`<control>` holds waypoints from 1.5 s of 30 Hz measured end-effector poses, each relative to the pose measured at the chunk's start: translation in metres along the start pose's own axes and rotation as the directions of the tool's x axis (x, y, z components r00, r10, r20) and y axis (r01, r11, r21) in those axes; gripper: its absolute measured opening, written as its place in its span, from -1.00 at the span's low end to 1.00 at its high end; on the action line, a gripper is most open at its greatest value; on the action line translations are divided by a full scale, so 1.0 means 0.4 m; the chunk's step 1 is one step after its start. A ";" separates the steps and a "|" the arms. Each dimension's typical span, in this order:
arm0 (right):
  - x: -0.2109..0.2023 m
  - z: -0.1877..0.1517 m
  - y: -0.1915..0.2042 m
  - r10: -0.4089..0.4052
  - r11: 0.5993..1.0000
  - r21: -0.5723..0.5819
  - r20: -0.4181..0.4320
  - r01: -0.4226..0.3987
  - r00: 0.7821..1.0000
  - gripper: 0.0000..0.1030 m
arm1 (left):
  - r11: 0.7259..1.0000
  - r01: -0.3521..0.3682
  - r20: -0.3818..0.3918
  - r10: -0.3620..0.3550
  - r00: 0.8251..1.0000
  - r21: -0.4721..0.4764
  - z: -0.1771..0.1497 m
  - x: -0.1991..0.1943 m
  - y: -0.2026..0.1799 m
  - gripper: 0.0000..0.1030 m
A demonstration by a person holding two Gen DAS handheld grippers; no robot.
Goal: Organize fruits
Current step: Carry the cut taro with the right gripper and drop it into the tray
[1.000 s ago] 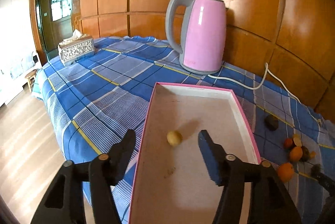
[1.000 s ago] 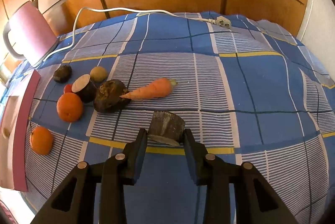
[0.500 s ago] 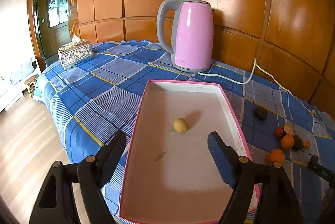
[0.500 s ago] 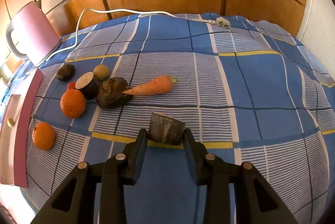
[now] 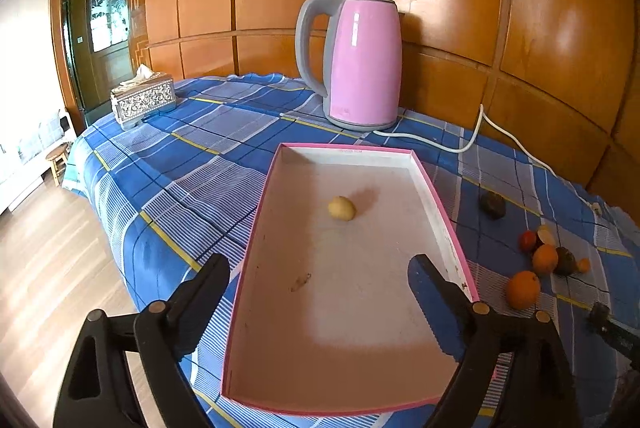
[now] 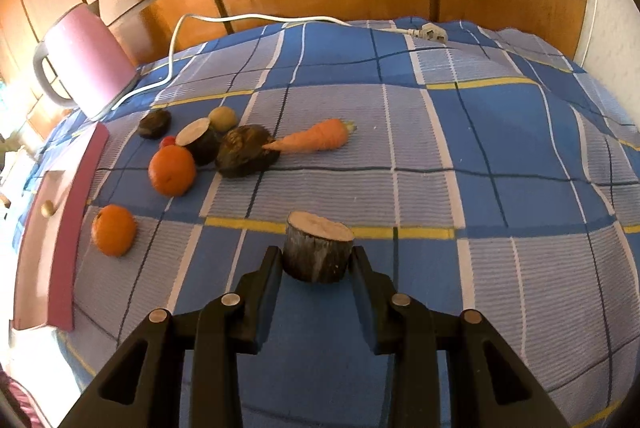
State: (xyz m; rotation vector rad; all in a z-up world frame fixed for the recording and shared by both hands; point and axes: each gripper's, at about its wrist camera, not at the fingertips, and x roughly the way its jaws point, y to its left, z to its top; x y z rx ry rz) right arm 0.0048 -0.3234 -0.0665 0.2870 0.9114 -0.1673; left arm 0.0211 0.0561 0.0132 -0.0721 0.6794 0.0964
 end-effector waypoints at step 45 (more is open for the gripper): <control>-0.015 -0.012 0.603 0.414 0.782 -0.414 -0.214 -0.466 0.885 -0.32 | 0.980 -0.122 0.021 0.127 0.992 -0.158 0.022 0.011 0.118 0.90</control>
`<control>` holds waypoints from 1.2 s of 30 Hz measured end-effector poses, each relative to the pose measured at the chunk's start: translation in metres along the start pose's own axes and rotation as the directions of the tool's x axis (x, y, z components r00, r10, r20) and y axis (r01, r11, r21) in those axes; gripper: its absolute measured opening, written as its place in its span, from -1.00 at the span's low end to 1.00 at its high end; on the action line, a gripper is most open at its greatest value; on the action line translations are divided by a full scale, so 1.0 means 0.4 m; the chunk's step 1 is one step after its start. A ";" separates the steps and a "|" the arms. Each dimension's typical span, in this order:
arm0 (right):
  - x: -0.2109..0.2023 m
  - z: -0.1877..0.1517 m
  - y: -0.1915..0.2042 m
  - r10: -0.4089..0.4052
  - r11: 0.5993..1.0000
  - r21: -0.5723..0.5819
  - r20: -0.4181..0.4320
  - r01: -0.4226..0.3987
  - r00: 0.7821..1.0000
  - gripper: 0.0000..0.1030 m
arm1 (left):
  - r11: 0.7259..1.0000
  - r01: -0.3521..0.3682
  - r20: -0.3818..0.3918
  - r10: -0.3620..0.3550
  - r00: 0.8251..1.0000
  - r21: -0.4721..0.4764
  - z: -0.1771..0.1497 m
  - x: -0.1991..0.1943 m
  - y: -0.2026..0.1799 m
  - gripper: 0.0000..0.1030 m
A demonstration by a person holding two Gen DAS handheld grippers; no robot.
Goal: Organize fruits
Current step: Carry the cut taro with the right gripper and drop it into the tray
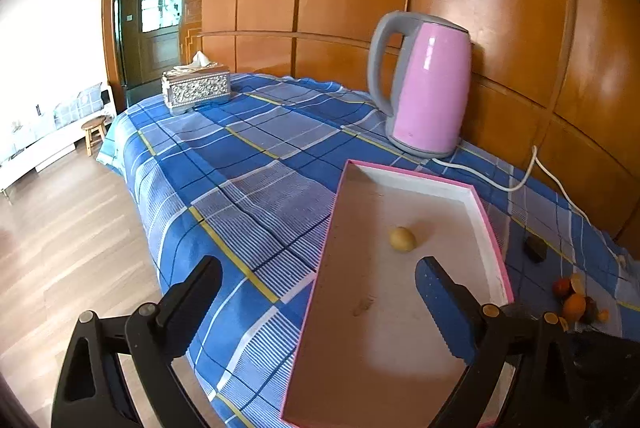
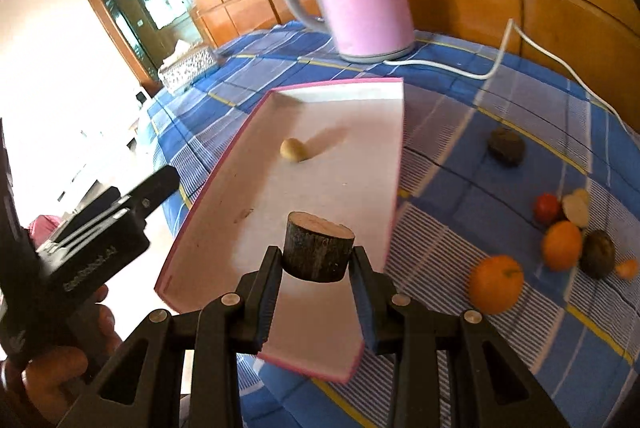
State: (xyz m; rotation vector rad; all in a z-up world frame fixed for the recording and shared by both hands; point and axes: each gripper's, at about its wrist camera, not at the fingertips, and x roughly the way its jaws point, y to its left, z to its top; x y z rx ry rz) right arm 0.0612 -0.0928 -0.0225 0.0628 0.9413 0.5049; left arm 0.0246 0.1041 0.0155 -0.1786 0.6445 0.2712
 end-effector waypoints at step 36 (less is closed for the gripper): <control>-0.189 -0.152 -0.201 -0.480 0.861 0.261 0.129 0.437 0.868 0.05 | 0.988 0.105 -0.023 -0.103 0.994 0.110 -0.033 -0.026 -0.078 0.90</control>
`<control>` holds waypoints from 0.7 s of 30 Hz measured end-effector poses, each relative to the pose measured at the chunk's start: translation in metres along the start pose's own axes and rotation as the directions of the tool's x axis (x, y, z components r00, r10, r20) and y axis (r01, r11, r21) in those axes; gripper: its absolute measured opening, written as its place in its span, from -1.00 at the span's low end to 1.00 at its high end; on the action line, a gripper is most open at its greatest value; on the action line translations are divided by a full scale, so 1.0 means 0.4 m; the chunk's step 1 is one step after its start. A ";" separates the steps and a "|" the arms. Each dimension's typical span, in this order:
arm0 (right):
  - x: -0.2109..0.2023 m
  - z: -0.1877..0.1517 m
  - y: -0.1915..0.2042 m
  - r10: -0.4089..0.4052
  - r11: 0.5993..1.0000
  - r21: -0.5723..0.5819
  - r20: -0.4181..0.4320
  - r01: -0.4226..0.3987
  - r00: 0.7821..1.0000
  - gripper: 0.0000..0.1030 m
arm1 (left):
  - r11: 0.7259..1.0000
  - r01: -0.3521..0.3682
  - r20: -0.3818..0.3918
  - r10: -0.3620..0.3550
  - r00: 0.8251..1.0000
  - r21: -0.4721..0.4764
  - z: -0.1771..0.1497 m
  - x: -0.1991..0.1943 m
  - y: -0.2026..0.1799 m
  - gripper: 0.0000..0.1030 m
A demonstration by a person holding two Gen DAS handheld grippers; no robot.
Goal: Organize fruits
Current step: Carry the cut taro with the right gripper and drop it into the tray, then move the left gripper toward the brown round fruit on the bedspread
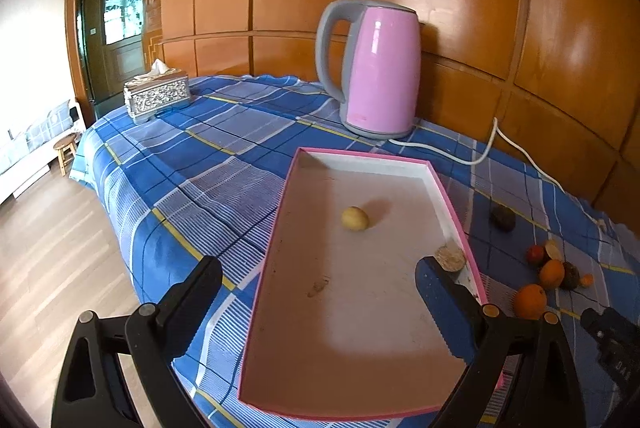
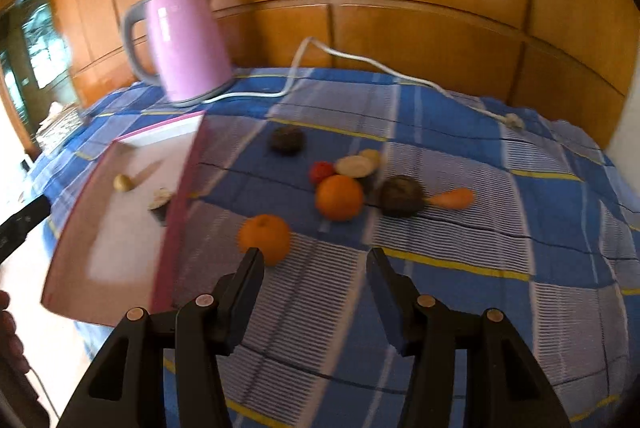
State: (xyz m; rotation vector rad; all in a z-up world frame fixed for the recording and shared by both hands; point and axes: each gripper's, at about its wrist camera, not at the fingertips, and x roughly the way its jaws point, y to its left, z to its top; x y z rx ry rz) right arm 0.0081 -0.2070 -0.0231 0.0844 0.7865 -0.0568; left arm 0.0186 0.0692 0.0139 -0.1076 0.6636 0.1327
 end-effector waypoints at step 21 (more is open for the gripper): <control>-0.047 -0.075 -0.268 -0.256 0.938 0.234 -0.025 0.255 0.966 0.23 | 0.985 0.102 -0.034 -0.099 0.995 0.139 -0.033 -0.012 -0.105 0.90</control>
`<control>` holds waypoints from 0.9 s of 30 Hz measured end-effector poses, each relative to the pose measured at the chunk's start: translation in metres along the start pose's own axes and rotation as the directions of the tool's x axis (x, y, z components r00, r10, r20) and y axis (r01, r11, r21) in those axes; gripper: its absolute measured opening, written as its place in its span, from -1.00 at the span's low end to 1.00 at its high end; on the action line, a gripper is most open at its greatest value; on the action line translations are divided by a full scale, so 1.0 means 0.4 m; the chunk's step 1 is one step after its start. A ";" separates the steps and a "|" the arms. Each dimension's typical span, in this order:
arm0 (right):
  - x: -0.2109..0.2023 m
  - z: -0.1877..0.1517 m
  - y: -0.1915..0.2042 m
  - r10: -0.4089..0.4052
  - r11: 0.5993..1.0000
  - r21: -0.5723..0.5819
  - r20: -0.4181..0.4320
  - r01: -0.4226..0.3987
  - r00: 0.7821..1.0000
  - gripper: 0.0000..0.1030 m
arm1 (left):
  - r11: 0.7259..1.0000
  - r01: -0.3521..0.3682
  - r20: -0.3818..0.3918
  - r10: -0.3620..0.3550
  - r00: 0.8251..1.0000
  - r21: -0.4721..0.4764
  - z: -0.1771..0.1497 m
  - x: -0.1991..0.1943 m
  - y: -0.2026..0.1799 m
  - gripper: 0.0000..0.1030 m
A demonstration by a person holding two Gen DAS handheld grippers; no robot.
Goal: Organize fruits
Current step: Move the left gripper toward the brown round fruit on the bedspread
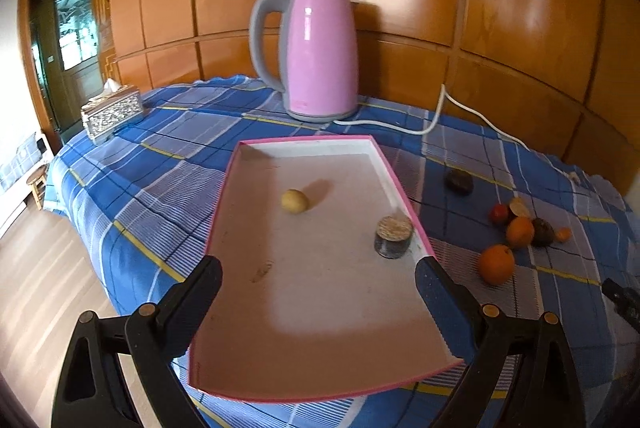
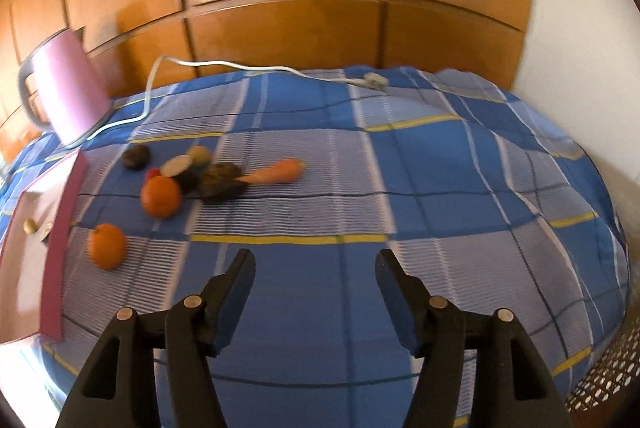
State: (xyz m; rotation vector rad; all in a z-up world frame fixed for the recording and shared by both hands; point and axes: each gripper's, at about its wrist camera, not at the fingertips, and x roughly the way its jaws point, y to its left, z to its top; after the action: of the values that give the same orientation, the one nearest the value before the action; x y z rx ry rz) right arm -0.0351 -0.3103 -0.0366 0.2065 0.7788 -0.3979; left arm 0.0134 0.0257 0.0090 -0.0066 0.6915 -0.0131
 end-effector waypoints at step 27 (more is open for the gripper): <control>0.017 -0.028 -0.073 -0.062 0.996 0.055 -0.036 0.064 0.997 0.23 | 0.951 0.227 -0.099 -0.210 0.973 0.212 -0.028 0.009 -0.223 0.90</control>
State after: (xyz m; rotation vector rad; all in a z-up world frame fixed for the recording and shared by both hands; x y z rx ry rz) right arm -0.0502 -0.3349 -0.0501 0.2420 0.8102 -0.4775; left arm 0.0082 -0.0637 -0.0012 0.1326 0.7592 -0.3054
